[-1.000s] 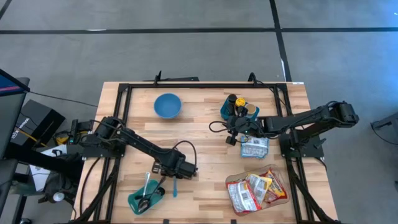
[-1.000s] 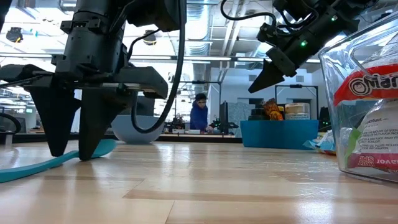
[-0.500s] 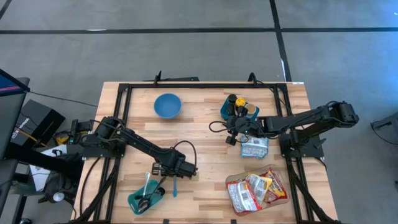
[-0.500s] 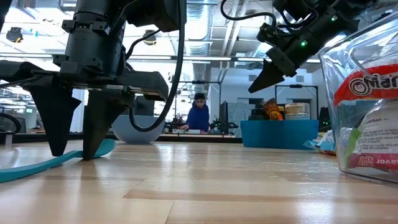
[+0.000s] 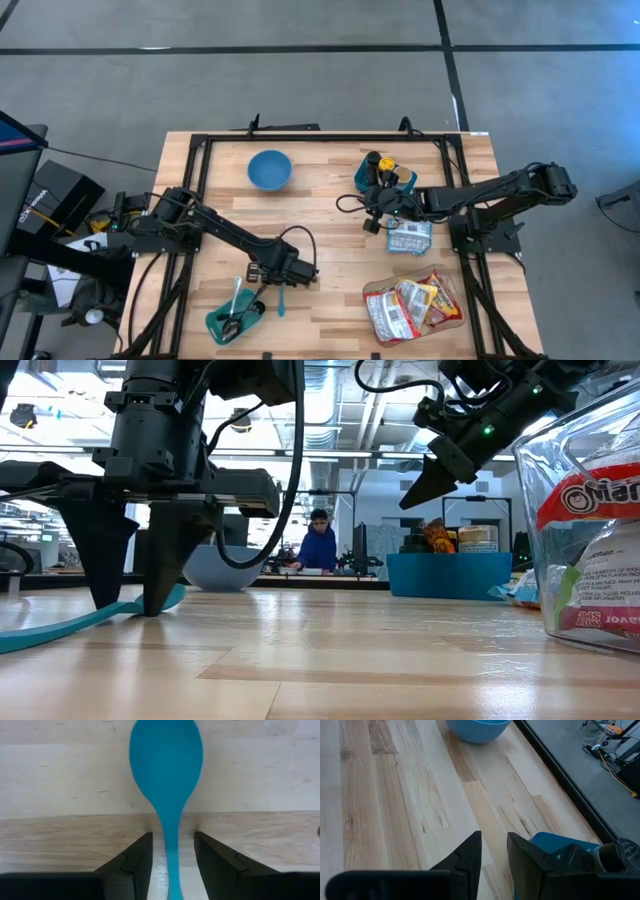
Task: Pick & Place Food Item
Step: Put the blue spoon into the green bin
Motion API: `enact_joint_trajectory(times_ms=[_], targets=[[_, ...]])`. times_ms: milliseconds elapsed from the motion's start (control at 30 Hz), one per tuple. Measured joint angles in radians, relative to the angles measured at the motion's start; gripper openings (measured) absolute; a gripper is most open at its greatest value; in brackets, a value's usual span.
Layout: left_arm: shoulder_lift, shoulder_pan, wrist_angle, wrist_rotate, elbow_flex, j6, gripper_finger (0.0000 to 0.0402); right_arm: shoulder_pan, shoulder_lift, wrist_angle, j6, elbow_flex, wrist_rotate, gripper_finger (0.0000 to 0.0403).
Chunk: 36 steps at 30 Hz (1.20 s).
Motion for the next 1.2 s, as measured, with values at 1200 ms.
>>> enact_joint_trajectory(times_ms=[1200], targets=[[0.000, 0.000, 0.002, 0.019, 0.000, 0.062, 0.0031, 0.000, 0.000, 0.000, 0.008, 0.000, 0.000, 0.0087]])
